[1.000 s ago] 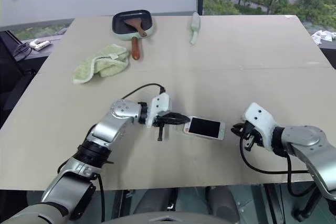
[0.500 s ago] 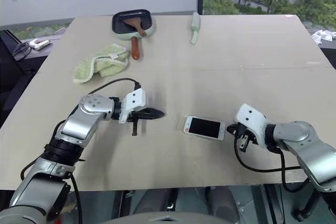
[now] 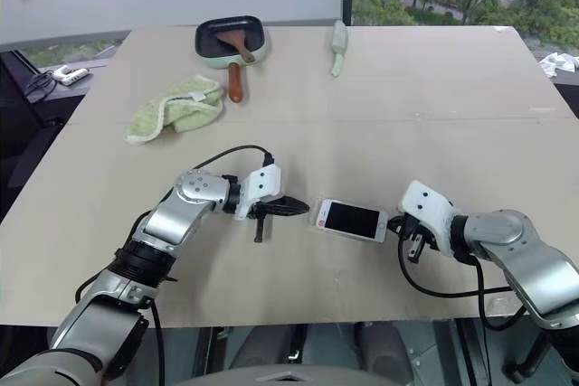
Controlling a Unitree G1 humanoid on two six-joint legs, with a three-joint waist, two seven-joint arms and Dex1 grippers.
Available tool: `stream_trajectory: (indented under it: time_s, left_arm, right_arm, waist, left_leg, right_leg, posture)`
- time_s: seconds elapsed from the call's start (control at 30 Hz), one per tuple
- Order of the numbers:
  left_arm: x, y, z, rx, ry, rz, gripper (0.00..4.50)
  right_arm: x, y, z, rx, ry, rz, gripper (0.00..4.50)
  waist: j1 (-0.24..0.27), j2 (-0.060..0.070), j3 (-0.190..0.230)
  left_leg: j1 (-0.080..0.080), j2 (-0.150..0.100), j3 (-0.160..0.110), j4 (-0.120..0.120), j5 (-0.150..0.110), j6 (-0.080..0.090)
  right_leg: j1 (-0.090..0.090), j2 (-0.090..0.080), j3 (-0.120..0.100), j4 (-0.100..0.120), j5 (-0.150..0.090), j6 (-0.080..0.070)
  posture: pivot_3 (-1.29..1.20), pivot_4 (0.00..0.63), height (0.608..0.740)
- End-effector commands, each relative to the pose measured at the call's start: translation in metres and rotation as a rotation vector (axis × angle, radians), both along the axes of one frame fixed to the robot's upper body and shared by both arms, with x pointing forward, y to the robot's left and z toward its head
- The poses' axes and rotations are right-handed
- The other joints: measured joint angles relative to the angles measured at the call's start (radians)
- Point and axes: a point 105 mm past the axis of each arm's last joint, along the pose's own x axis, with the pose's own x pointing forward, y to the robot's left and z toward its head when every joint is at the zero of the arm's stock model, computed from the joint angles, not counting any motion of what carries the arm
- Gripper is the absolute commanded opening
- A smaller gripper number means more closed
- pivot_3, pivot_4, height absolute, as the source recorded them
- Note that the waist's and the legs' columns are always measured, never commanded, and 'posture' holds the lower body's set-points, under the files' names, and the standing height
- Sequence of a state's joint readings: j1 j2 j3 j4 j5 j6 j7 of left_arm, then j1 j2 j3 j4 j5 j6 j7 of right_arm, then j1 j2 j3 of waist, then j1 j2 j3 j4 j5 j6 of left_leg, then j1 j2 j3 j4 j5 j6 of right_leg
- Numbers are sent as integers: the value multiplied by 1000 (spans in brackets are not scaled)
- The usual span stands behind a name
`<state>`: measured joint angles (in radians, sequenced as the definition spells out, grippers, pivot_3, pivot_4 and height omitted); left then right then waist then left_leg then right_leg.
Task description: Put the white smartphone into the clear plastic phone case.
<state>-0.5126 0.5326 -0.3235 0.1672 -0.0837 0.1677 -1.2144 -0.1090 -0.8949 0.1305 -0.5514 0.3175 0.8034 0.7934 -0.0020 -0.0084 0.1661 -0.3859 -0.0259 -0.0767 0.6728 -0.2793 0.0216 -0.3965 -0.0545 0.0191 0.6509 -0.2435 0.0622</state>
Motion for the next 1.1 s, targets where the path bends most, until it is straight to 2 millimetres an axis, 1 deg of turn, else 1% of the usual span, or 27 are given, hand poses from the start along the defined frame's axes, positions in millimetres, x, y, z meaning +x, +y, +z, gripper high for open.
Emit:
stream_trajectory:
  time_s: [0.03, 0.27, 0.43, 0.53, 0.63, 0.77, 0.87, 0.93, 0.97, 1.03, 1.1]
  left_arm:
    - [-5, -12, -5, 2, 13, -39, 0]
    - [-10, -16, -5, -8, 26, -49, 0]
    - [-11, -17, -5, -12, 30, -51, 0]
    - [-8, -13, -2, -16, 22, -35, 0]
    - [9, 5, 9, -13, -14, 41, 0]
    - [17, 18, 21, -24, -39, 80, 0]
    - [10, 11, 27, -66, -41, 44, 0]
    - [8, 3, 31, -117, -32, 39, 0]
    - [7, -1, 34, -152, -25, 43, 0]
    - [5, -10, 38, -206, -11, 45, 0]
    - [3, -17, 38, -222, 2, 45, 0]
  right_arm:
    - [-2, 16, 9, 25, -41, 53, 71]
    - [3, 34, 10, 55, -56, 73, 71]
    - [4, 39, 10, 67, -62, 73, 71]
    - [5, 33, 12, 61, -70, 54, 71]
    - [5, 20, 16, 67, -81, 22, 71]
    - [3, 12, 24, 141, -92, 6, 71]
    - [4, 3, 32, 226, -131, 6, 71]
    - [6, -4, 31, 244, -147, -5, 71]
    - [6, -4, 31, 267, -150, 4, 71]
    - [4, 3, 32, 361, -158, 15, 71]
    - [1, 14, 31, 453, -151, 34, 71]
  waist:
    - [2, 0, 0]
    - [0, 0, 0]
    - [-7, 0, 0]
    - [-8, 0, 0]
    - [-6, 0, 0]
    - [-7, -1, 0]
    - [-11, 0, 0]
    - [-10, -1, 0]
    - [-9, -1, 0]
    - [-8, -1, 0]
    - [-9, -1, 1]
  left_leg:
    - [0, 0, 0, 0, 0, 0]
    - [1, 0, 0, 0, 0, 0]
    - [2, 0, 0, 0, 0, 0]
    - [3, 0, 0, 0, 0, 0]
    - [2, 0, 0, 0, 0, 0]
    - [2, 0, 0, 0, 0, 0]
    - [2, 0, 0, 0, 0, 0]
    - [2, 0, 1, 0, 0, 0]
    - [2, 0, 1, 0, 0, 0]
    - [2, 0, 1, 0, 0, 0]
    - [2, 0, 0, 0, 0, 0]
  right_leg:
    - [0, 0, 0, 0, 0, 0]
    - [0, 0, 0, 1, 0, 0]
    - [0, 0, 1, 4, 0, 0]
    - [0, 0, 1, 4, 0, 0]
    - [0, 0, 1, 4, 0, 0]
    - [0, 0, 0, 4, 0, 0]
    - [0, 1, 1, 4, 0, 0]
    - [0, 0, 1, 4, 0, 0]
    - [0, 0, 1, 4, 0, 0]
    - [0, 0, 1, 4, 0, 0]
    - [0, 1, 1, 4, 0, 0]
  posture:
    - [0, 150, 740]
    - [0, 150, 740]
    - [0, 150, 740]
    - [0, 150, 740]
    - [0, 150, 740]
    - [0, 150, 740]
    - [0, 150, 740]
    - [0, 150, 740]
    - [0, 150, 740]
    - [0, 150, 740]
    - [0, 150, 740]
